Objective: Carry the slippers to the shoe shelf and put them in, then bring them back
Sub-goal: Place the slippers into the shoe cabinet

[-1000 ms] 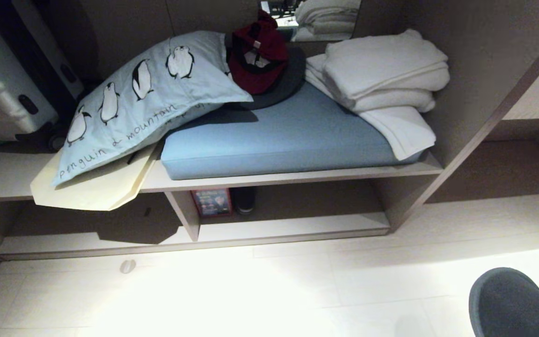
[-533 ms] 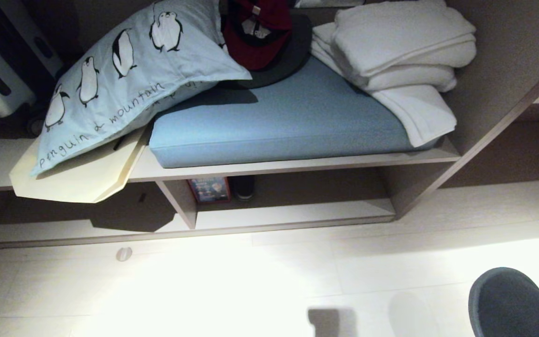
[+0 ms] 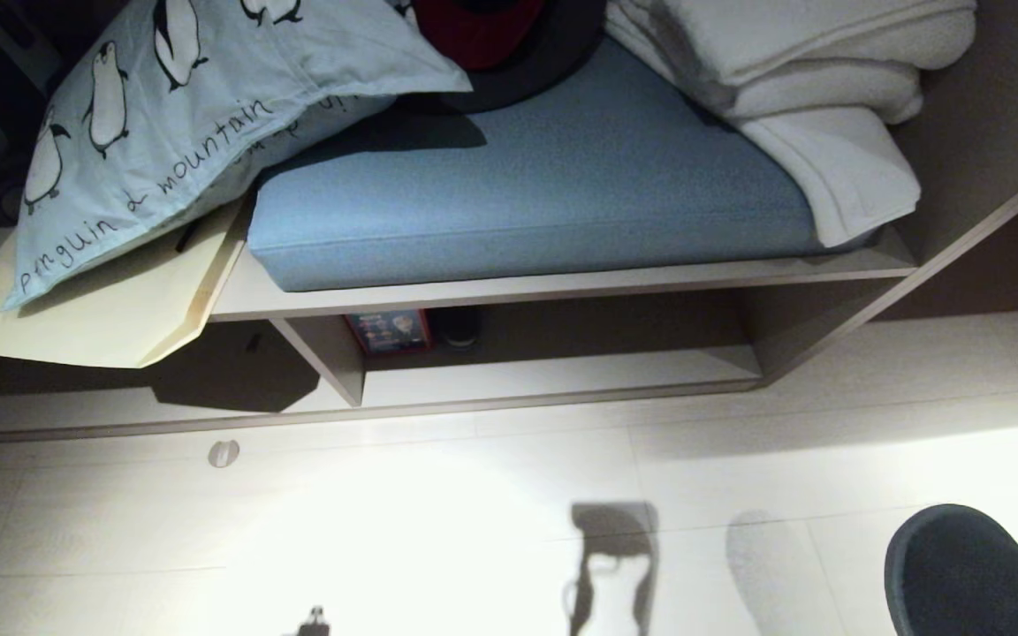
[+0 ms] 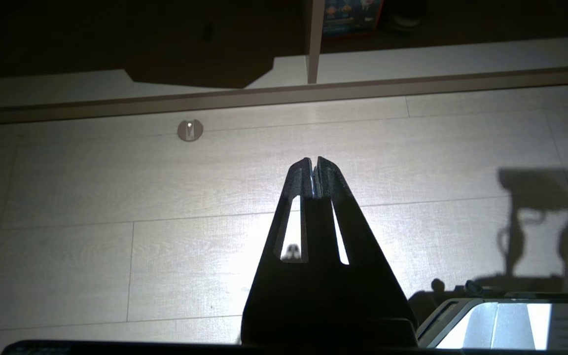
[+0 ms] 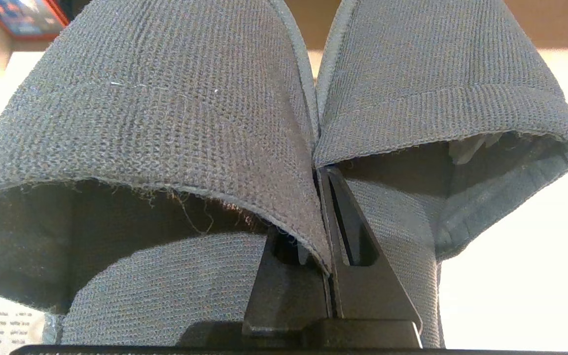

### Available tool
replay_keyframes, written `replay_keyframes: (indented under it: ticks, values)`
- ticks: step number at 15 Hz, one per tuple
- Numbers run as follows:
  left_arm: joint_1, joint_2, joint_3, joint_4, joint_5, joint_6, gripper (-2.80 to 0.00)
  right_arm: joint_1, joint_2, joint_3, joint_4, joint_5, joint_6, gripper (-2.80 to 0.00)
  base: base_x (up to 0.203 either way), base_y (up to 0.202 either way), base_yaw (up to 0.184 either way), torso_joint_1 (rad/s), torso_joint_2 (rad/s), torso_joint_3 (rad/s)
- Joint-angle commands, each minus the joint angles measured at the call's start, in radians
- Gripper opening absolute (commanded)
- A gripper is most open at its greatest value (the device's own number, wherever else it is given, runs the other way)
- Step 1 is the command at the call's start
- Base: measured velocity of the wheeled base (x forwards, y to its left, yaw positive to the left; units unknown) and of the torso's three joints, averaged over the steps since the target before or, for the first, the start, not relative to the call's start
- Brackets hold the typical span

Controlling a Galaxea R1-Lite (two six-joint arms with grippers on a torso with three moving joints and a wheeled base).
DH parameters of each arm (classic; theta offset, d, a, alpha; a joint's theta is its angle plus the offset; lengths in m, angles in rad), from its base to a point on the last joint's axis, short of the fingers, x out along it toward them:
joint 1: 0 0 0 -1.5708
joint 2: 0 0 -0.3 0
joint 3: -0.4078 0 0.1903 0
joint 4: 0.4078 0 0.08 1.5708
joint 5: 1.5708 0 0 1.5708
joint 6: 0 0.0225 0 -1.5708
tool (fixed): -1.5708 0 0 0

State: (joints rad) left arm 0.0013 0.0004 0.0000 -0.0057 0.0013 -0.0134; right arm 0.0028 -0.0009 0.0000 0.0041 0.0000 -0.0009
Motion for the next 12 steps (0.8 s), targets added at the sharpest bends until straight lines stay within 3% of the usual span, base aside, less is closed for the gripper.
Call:
replay_keyframes:
  ticks: [1, 12]
  values:
    - [0.000, 0.001, 0.000, 0.000, 0.000, 0.000, -2.80, 0.000, 0.001, 0.000, 0.001, 0.000, -0.001, -2.80, 0.000, 0.000, 0.000, 0.002, 0.01, -0.197]
    - [0.000, 0.001, 0.000, 0.000, 0.000, 0.000, -2.80, 0.000, 0.001, 0.000, 0.001, 0.000, -0.001, -2.80, 0.000, 0.000, 0.000, 0.002, 0.00, -0.198]
